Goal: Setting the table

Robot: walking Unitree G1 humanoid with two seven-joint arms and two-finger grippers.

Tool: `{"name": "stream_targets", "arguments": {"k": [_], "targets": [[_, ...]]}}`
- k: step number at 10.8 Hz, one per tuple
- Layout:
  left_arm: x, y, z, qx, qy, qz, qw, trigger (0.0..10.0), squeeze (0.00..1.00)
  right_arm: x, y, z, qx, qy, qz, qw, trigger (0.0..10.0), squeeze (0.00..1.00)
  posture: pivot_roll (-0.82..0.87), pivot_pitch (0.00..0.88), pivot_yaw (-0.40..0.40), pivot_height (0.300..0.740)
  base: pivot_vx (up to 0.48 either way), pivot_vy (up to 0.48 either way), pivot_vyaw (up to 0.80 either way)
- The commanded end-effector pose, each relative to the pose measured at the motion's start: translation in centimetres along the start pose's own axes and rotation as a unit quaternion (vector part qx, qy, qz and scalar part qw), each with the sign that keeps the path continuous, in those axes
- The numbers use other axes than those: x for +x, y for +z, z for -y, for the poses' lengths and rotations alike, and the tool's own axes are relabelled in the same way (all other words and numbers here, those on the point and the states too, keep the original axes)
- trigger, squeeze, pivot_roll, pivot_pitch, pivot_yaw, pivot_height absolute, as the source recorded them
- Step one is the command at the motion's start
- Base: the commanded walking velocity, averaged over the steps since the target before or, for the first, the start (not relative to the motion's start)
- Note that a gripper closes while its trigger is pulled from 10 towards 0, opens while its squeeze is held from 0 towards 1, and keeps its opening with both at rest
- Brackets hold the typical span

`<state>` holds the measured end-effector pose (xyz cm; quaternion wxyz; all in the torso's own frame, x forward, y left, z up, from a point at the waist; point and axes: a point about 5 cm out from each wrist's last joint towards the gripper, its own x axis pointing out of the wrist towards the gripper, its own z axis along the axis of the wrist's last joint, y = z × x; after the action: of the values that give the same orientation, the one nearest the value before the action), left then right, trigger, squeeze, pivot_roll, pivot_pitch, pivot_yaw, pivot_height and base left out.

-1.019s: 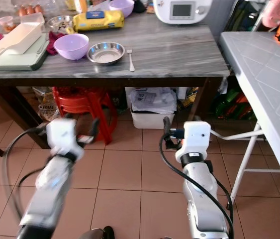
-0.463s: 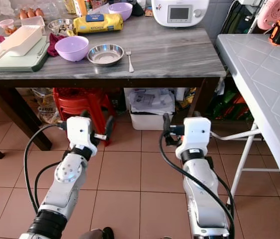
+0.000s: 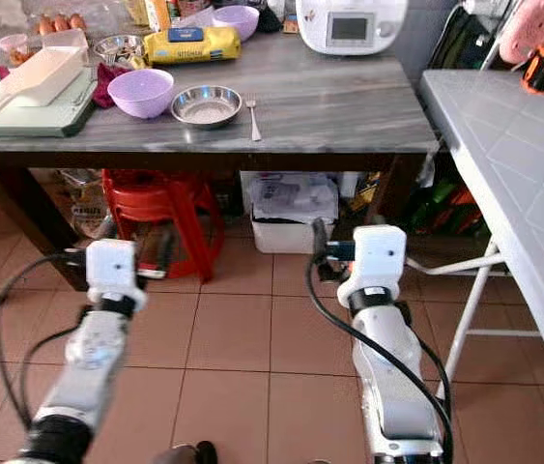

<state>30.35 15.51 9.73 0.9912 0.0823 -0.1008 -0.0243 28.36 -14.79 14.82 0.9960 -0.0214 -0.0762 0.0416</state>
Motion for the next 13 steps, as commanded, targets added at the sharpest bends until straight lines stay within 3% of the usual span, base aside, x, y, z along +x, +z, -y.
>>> {"name": "stream_targets", "arguments": {"k": [1,2,3,5,6,8,9,11,13], "targets": [[0.2,0.1,0.3,0.010,-0.028,0.014,0.999,10.0,0.00,0.3,0.5,-0.2,0.001,0.011,0.004,1.000,10.0,0.00,-0.05,0.107,-0.002,0.740,0.000,0.000,0.00],[0.4,0.0,0.0,0.042,-0.066,0.014,0.997,10.0,0.00,0.5,0.8,-0.3,-0.001,0.018,0.008,1.000,10.0,0.00,-0.06,0.107,-0.003,0.740,0.000,0.000,0.00],[0.2,-0.1,-0.2,0.049,-0.075,0.014,0.996,10.0,0.00,0.4,0.8,-0.2,-0.002,0.018,0.008,1.000,10.0,0.00,-0.06,0.106,0.000,0.740,0.000,0.000,0.00],[-1.0,-0.6,-0.2,0.023,-0.071,0.006,0.997,10.0,0.00,0.1,0.8,0.3,-0.004,0.008,0.008,1.000,10.0,0.00,-0.07,0.100,0.010,0.740,0.000,0.000,0.00],[-2.3,-1.0,0.2,0.014,-0.068,0.005,0.998,10.0,0.00,-0.1,0.8,0.5,-0.002,0.003,0.007,1.000,10.0,0.00,-0.06,0.098,0.014,0.740,0.000,0.000,0.00],[-4.3,-1.7,-0.5,0.000,-0.031,-0.014,0.999,10.0,0.00,-0.5,0.7,0.9,0.003,-0.002,0.006,1.000,10.0,0.00,-0.05,0.095,0.009,0.740,0.000,0.000,0.00],[-4.9,-1.9,-1.3,0.002,-0.012,-0.021,1.000,10.0,0.00,-1.1,0.5,1.5,0.006,-0.013,0.001,1.000,10.0,0.00,-0.03,0.096,0.004,0.740,0.000,0.000,0.00],[-5.1,-1.7,-2.8,0.009,0.030,-0.023,0.999,10.0,0.00,-3.9,-1.3,3.5,-0.001,-0.064,-0.041,0.997,10.0,0.00,-0.03,0.098,0.011,0.740,0.000,0.000,0.00],[-4.6,-1.4,-2.2,0.000,0.027,-0.022,0.999,10.0,0.00,-4.9,-1.9,3.2,-0.004,-0.054,-0.053,0.997,10.0,0.00,-0.05,0.095,0.031,0.740,0.000,0.000,0.00]]}}
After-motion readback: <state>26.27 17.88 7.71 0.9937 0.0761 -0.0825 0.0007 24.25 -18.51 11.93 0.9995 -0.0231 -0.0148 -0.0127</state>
